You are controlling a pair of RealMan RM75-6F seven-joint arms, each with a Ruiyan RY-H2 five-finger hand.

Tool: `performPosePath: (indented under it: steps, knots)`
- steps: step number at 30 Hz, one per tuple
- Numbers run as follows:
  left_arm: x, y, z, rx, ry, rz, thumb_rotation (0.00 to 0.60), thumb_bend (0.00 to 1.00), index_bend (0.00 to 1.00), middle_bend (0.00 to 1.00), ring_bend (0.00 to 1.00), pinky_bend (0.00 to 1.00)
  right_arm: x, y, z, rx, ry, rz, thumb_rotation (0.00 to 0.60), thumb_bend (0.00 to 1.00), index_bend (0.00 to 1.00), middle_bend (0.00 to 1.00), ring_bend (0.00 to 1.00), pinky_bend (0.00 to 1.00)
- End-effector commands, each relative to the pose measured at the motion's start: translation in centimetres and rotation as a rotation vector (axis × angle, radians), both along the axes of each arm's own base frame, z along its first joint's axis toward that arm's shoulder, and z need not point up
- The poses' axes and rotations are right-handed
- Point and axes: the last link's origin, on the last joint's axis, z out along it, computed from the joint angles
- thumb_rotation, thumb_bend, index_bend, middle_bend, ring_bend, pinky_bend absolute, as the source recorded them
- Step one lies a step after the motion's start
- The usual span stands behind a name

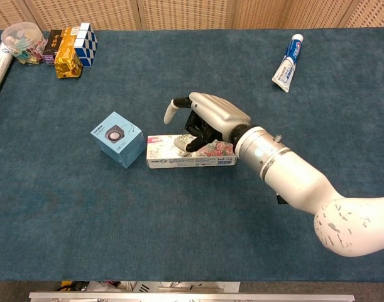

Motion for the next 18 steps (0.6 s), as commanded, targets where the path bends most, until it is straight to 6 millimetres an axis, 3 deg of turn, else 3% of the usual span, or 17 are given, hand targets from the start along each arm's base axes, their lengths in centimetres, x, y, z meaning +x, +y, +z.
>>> performPosePath:
  steps: [1,5,9,15,18]
  knots:
    - [0.1,0.1,0.2,0.006,0.0,-0.004,0.6,0.35,0.13,0.36,0.38,0.39,0.3,-0.1,0.9,-0.02,-0.032,0.004,0.6,0.26,0.38,1.0,1.0,1.0]
    - [0.4,0.3,0.5,0.012,0.005,-0.02,0.6,0.35,0.12,0.36,0.38,0.39,0.1,-0.4,2.3,-0.076,-0.053,0.017,0.6,0.26,0.38,0.99,1.0,1.0]
    - [0.9,0.7,0.6,0.005,0.011,-0.047,0.6,0.35,0.13,0.36,0.38,0.39,-1.3,-0.8,4.4,-0.16,-0.045,0.025,0.6,0.26,0.38,0.91,1.0,1.0]
    - [1.7,1.4,0.1,-0.046,0.005,-0.096,0.6,0.35,0.13,0.36,0.39,0.39,-4.7,-1.3,7.4,-0.236,-0.001,-0.019,0.6,0.33,0.38,0.72,0.76,0.99]
    - [2.0,1.7,-0.1,-0.063,0.01,-0.117,0.6,0.35,0.13,0.36,0.39,0.4,-6.4,-1.3,9.1,-0.27,0.061,-0.016,0.6,0.33,0.38,0.68,0.69,0.93]
